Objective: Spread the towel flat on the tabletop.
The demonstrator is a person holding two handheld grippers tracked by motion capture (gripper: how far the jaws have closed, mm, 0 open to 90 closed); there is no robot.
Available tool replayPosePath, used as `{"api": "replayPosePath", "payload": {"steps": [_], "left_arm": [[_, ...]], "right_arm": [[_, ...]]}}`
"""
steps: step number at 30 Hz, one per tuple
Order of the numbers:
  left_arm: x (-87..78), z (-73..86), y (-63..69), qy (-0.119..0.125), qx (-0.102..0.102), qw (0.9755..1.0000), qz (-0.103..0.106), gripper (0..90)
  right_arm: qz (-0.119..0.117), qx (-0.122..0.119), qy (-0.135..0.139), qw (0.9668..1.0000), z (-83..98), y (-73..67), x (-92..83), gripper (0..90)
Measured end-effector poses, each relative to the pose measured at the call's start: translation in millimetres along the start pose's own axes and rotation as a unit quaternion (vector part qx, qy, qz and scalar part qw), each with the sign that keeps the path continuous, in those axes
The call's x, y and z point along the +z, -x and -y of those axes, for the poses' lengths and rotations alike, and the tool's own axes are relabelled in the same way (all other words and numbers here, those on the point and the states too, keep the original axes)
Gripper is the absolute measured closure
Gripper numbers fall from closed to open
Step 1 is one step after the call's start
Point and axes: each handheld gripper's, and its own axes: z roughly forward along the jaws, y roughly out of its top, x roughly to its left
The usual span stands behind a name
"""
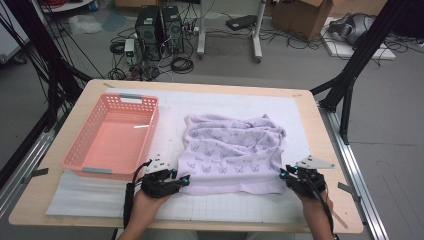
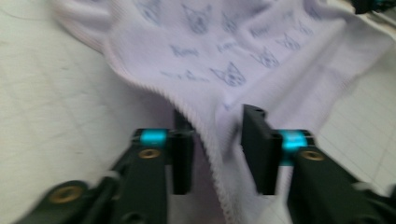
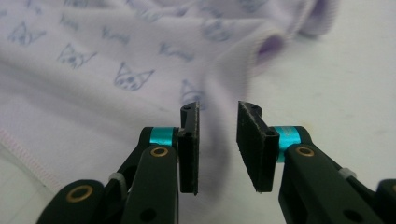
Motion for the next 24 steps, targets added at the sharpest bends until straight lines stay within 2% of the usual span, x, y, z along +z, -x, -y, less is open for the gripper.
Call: {"api": "replayPosePath", "payload": {"steps": [2, 5, 7, 10, 11, 12, 14, 15, 18, 21, 22, 23, 24], "left_arm": [[-3.2, -2.0, -7.0, 0.014, -0.013, 0.9998, -0.01, 52.6], [-0.9, -5.5, -17.1, 0.018, -0.035, 0.9992, 0.0, 50.4], [6.8, -7.5, -18.7, 0.009, -0.042, 0.999, 0.009, 48.9], [19.6, -8.0, -12.6, -0.017, -0.032, 0.9991, 0.019, 49.5], [22.9, -7.6, -9.8, -0.03, -0.022, 0.9991, 0.02, 53.0], [25.5, -7.2, -6.7, -0.045, -0.012, 0.9988, 0.018, 61.5], [26.7, -7.5, -2.1, -0.054, 0.005, 0.9985, 0.007, 78.2], [26.2, -7.6, -1.6, -0.053, 0.002, 0.9986, 0.0, 81.4], [20.5, -6.1, -4.5, -0.048, -0.004, 0.9987, -0.016, 82.8], [11.6, -3.8, -8.1, -0.04, -0.013, 0.9989, -0.021, 83.0], [8.8, -2.9, -9.0, -0.037, -0.016, 0.9989, -0.022, 82.9], [6.0, -2.2, -10.5, -0.038, -0.015, 0.999, -0.02, 82.9], [4.0, -1.3, -10.9, -0.038, -0.016, 0.9989, -0.021, 82.9]], "right_arm": [[0.018, 0.014, 0.003, 0.9997, 3.2, 11.1, -8.1, 74.0], [0.019, 0.036, -0.01, 0.9991, 15.2, 24.8, -11.2, 75.4], [0.001, 0.046, -0.025, 0.9986, 22.9, 27.4, -7.1, 72.9], [-0.031, 0.056, -0.031, 0.9974, 26.1, 25.5, -0.5, 69.2], [-0.041, 0.059, -0.033, 0.9969, 25.6, 23.8, 0.9, 68.8], [-0.047, 0.057, -0.031, 0.9967, 25.1, 22.0, 2.0, 68.8], [-0.063, 0.06, -0.027, 0.9959, 23.3, 18.5, 3.4, 67.5], [-0.07, 0.062, -0.026, 0.9953, 22.7, 17.0, 4.1, 66.9], [-0.085, 0.064, -0.034, 0.9938, 20.8, 7.6, 9.5, 62.7], [-0.076, 0.049, -0.034, 0.9953, 17.3, -0.1, 11.8, 68.9], [-0.073, 0.046, -0.035, 0.9957, 16.7, -2.9, 12.3, 76.3], [-0.081, 0.041, -0.035, 0.9952, 16.0, -5.3, 12.5, 85.6], [-0.078, 0.025, -0.037, 0.9959, 14.8, -8.5, 12.0, 86.3]]}}
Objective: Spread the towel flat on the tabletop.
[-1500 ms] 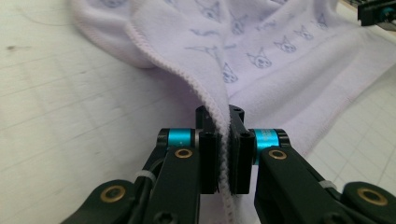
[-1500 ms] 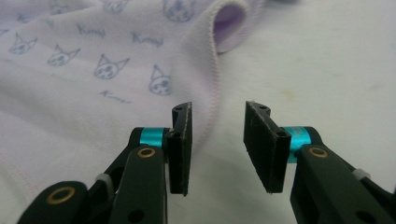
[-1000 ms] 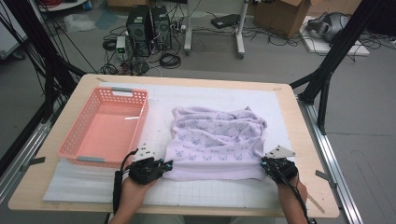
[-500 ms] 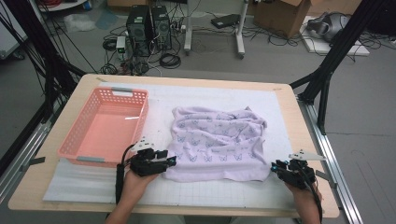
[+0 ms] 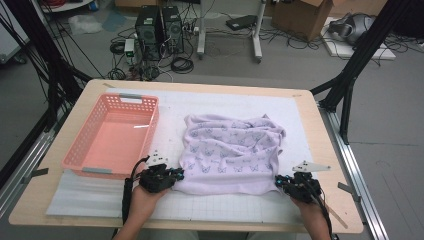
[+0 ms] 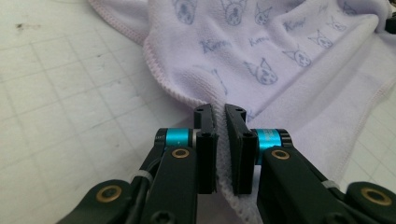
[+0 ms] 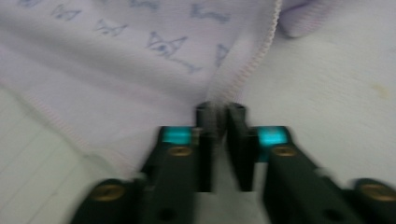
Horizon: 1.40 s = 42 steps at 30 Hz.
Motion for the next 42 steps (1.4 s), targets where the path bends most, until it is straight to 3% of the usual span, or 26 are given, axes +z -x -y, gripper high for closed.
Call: {"api": "replayPosePath", "payload": {"steps": [3, 7, 9, 11, 13, 16, 17, 19, 21, 24, 27, 29, 30, 31, 32, 34, 36, 38, 40, 42], "left_arm": [[-2.9, 2.5, 1.0, 0.0, 0.0, 1.0, 0.002, 83.0], [-5.7, 4.7, 4.1, -0.003, 0.002, 0.9999, 0.014, 82.9], [-5.1, 5.3, 6.1, -0.008, 0.004, 0.9997, 0.021, 82.8], [-3.7, 4.8, 9.1, -0.012, 0.009, 0.9994, 0.032, 82.3], [-2.3, 3.8, 11.1, -0.01, 0.013, 0.999, 0.041, 77.6], [-4.0, 1.1, 7.2, 0.017, 0.0, 0.9988, 0.045, 55.5], [-5.2, -0.8, 4.8, 0.03, -0.009, 0.9986, 0.043, 51.4], [-4.6, -5.0, 0.5, 0.039, -0.009, 0.9984, 0.039, 47.2], [0.1, -8.8, -1.9, 0.037, -0.007, 0.999, 0.025, 46.3], [14.4, -13.7, -4.8, 0.021, -0.003, 0.9998, 0.006, 44.7], [27.8, -18.2, -2.9, -0.007, 0.016, 0.9997, -0.014, 43.6], [31.4, -18.6, 1.4, -0.006, 0.035, 0.9989, -0.031, 46.8], [31.7, -18.6, 2.8, -0.008, 0.047, 0.9982, -0.038, 52.3], [31.5, -18.4, 3.6, -0.01, 0.056, 0.9976, -0.039, 64.0], [31.6, -18.5, 3.4, -0.011, 0.059, 0.9975, -0.038, 78.6], [32.1, -20.1, 3.0, -0.007, 0.061, 0.9968, -0.051, 85.3], [31.8, -24.5, -2.6, 0.01, 0.053, 0.9954, -0.079, 86.0], [32.5, -29.7, -8.9, 0.024, 0.041, 0.9945, -0.094, 86.2], [34.7, -33.6, -12.6, 0.032, 0.048, 0.9924, -0.108, 86.4], [35.5, -34.8, -14.5, 0.044, 0.04, 0.9924, -0.108, 86.1]], "right_arm": [[0.017, -0.014, -0.012, 0.9997, -2.4, -2.1, -2.8, 87.6], [0.067, -0.023, -0.028, 0.9971, 3.2, 7.9, -18.8, 87.8], [0.07, -0.023, -0.033, 0.9967, 6.6, 11.9, -27.3, 87.7], [0.082, -0.039, -0.038, 0.9952, 7.7, 11.5, -33.3, 87.6], [0.091, -0.04, -0.046, 0.9939, 6.8, 10.9, -36.2, 85.1], [0.082, -0.019, -0.022, 0.9962, 6.3, 14.7, -39.6, 71.1], [0.074, -0.006, -0.007, 0.9972, 6.2, 16.6, -41.9, 67.1], [0.085, 0.005, 0.019, 0.9962, 4.6, 19.8, -46.3, 61.3], [0.098, 0.005, 0.033, 0.9946, 2.4, 21.2, -46.3, 55.6], [0.084, 0.014, 0.044, 0.9954, -1.9, 25.1, -38.1, 51.3], [0.059, 0.015, 0.031, 0.9977, -5.9, 27.4, -20.1, 48.3], [0.044, 0.008, 0.019, 0.9988, -8.0, 27.5, -8.3, 50.7], [0.034, 0.006, 0.015, 0.9993, -8.8, 27.6, -3.7, 52.2], [0.027, -0.001, 0.01, 0.9996, -10.0, 28.3, 2.8, 55.1], [0.028, -0.011, -0.005, 0.9995, -11.8, 27.3, 9.9, 60.9], [0.019, -0.014, 0.005, 0.9997, -15.1, 27.6, 13.7, 84.9], [0.043, -0.014, 0.016, 0.9988, -19.8, 27.3, 18.1, 87.1], [0.071, -0.01, 0.024, 0.9971, -22.7, 29.0, 21.9, 87.3], [0.102, -0.013, 0.032, 0.9942, -25.5, 30.4, 24.9, 87.3], [0.119, -0.004, 0.049, 0.9917, -27.6, 31.9, 25.5, 87.0]]}}
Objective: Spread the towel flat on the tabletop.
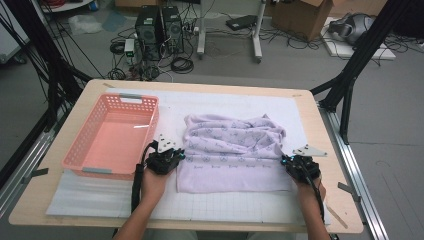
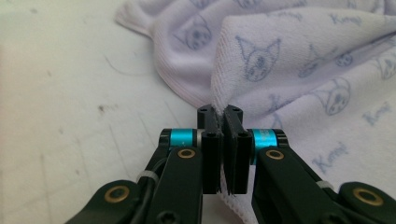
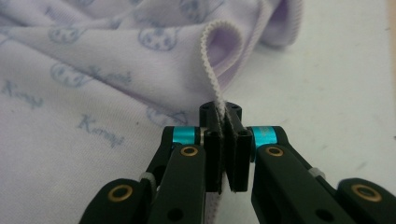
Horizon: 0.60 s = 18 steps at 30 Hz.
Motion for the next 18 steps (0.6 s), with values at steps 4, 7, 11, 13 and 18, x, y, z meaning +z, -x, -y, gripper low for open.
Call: {"api": "replayPosePath", "payload": {"steps": [4, 7, 11, 13, 18], "left_arm": [[-5.9, 2.5, 2.1, 0.006, -0.026, 0.9989, 0.037, 58.8], [-19.7, 8.6, 6.2, 0.017, -0.025, 0.9984, 0.049, 51.7], [-33.0, 21.3, 7.8, 0.005, -0.036, 0.9972, 0.065, 49.3], [-37.6, 27.2, 9.3, -0.001, -0.04, 0.9968, 0.069, 48.7], [-45.0, 36.9, 17.0, -0.015, -0.058, 0.995, 0.079, 47.7]], "right_arm": [[-0.009, 0.026, 0.012, 0.9995, 1.8, 0.5, -7.0, 67.6], [-0.032, 0.054, 0.043, 0.9971, 6.3, 6.3, -22.7, 60.4], [-0.044, 0.065, 0.05, 0.9956, 13.1, 11.3, -40.6, 61.3], [-0.036, 0.05, 0.027, 0.9977, 19.5, 12.6, -45.8, 60.8], [-0.055, 0.06, -0.003, 0.9967, 36.5, 10.3, -49.8, 54.4]]}}
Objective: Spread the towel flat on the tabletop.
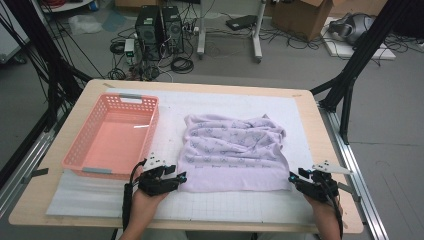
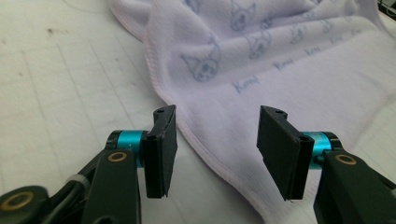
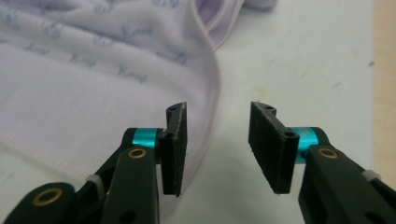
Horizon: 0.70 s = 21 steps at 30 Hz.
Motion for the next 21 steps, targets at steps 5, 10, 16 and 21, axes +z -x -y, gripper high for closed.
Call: {"api": "replayPosePath", "payload": {"steps": [5, 10, 16, 21], "left_arm": [[6.5, -0.3, 11.2, -0.032, 0.006, 0.9995, -0.003, 44.8], [1.0, 5.7, 14.8, -0.027, 0.001, 0.9987, -0.042, 83.1], [-20.4, 23.0, 30.4, -0.024, 0.008, 0.9991, -0.035, 86.8], [-46.0, 36.8, 37.6, -0.013, 0.015, 0.9997, -0.015, 86.8]], "right_arm": [[-0.014, -0.03, -0.036, 0.9988, 5.2, -13.3, 7.2, 57.2], [-0.005, -0.037, -0.039, 0.9985, 4.4, -20.3, 6.0, 84.3], [-0.025, -0.047, -0.045, 0.9976, 19.0, -25.8, -15.2, 85.8], [-0.042, -0.057, -0.04, 0.9966, 30.3, -32.6, -35.4, 85.9]]}}
